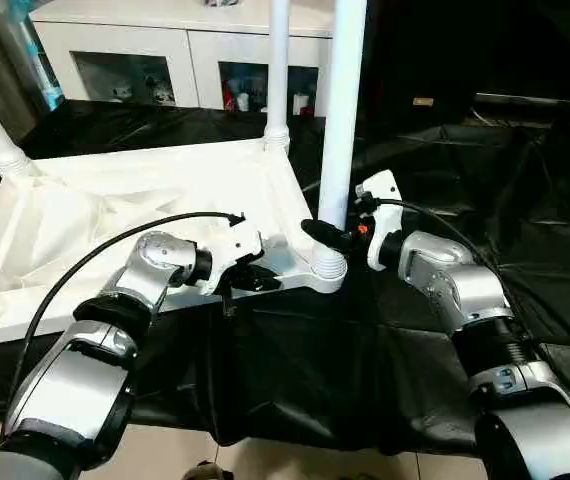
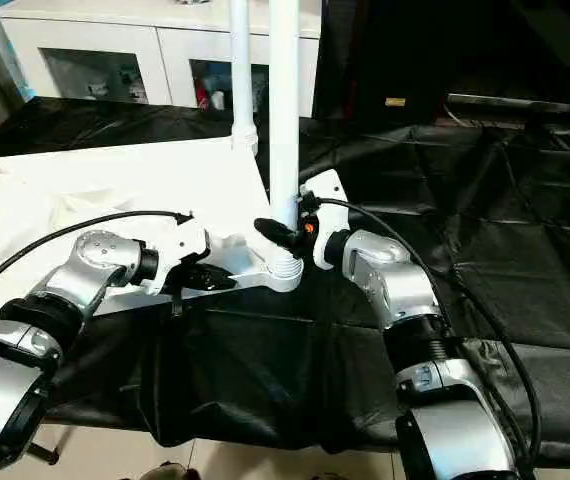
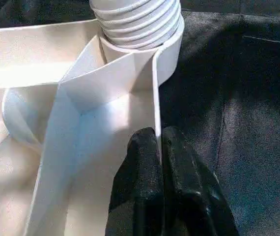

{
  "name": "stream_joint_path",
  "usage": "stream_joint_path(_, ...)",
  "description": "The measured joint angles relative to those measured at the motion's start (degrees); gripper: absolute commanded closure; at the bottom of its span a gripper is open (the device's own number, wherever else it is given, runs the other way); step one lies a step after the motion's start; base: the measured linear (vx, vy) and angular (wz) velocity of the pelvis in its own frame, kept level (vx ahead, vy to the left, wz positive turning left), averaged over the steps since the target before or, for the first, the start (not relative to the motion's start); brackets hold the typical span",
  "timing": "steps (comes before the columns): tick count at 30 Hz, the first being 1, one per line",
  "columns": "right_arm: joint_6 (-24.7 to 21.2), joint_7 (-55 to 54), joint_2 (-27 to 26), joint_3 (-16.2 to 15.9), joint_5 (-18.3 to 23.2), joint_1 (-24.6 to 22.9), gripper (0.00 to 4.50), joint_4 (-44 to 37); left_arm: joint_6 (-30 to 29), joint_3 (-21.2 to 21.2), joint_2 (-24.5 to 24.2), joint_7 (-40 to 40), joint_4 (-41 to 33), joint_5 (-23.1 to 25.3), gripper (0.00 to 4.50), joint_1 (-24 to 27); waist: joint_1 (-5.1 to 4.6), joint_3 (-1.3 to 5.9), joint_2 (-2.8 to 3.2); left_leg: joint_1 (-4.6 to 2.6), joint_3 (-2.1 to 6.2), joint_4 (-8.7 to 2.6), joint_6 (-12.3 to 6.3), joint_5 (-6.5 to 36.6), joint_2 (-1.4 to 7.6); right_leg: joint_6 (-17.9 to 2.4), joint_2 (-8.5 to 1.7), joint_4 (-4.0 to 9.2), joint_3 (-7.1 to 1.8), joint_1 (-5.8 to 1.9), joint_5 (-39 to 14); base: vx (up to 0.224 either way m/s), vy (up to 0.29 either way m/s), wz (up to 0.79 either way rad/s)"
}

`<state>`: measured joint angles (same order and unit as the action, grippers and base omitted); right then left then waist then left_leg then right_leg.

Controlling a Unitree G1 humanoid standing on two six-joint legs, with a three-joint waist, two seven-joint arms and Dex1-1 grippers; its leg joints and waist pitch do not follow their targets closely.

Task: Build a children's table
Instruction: Insert table leg to table base

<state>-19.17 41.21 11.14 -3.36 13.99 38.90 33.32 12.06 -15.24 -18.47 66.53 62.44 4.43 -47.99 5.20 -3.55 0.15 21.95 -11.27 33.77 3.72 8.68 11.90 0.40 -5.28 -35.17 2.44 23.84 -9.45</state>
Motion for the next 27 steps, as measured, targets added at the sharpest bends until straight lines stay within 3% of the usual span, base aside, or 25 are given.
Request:
stream_joint_path(6,2.33,-0.22,-0.84,2.6,1.89,-0.82,2.6,2.13,0.0,0.0,0.32,-0.58,-0.18,0.49,4.5,0.0,0.06,0.03,-0.04,0.0,0.0,0.01,0.0,0.0,0.0,0.0,0.0,0.01,0.0,-0.01,0.0,0.0,0.0,0.0)
stream_joint_path(18,10.09,-0.74,-4.33,8.06,6.68,-8.5,2.61,0.08,0.13,0.08,0.84,-1.09,0.12,0.97,4.5,0.0,0.24,0.29,0.18,0.0,0.02,-0.06,0.0,0.01,-0.02,0.0,-0.01,0.15,0.02,-0.06,0.0,0.0,0.0,0.0)
stream_joint_path(22,13.0,-1.04,-4.85,8.09,6.64,-10.65,2.61,-0.81,0.2,0.25,0.91,-1.24,0.47,0.99,4.5,0.0,0.18,0.37,0.32,-0.01,0.02,-0.07,0.0,0.01,-0.02,0.01,-0.01,0.16,0.03,-0.07,0.0,0.0,0.0,0.0)
stream_joint_path(27,15.84,-1.43,-4.23,5.53,3.69,-11.59,2.61,-2.27,0.34,0.25,0.96,-1.29,0.56,1.04,4.5,0.0,0.19,0.38,0.33,-0.01,0.03,-0.1,0.0,0.01,-0.03,0.02,-0.01,0.2,0.02,-0.08,-0.02,0.0,0.0,0.0)
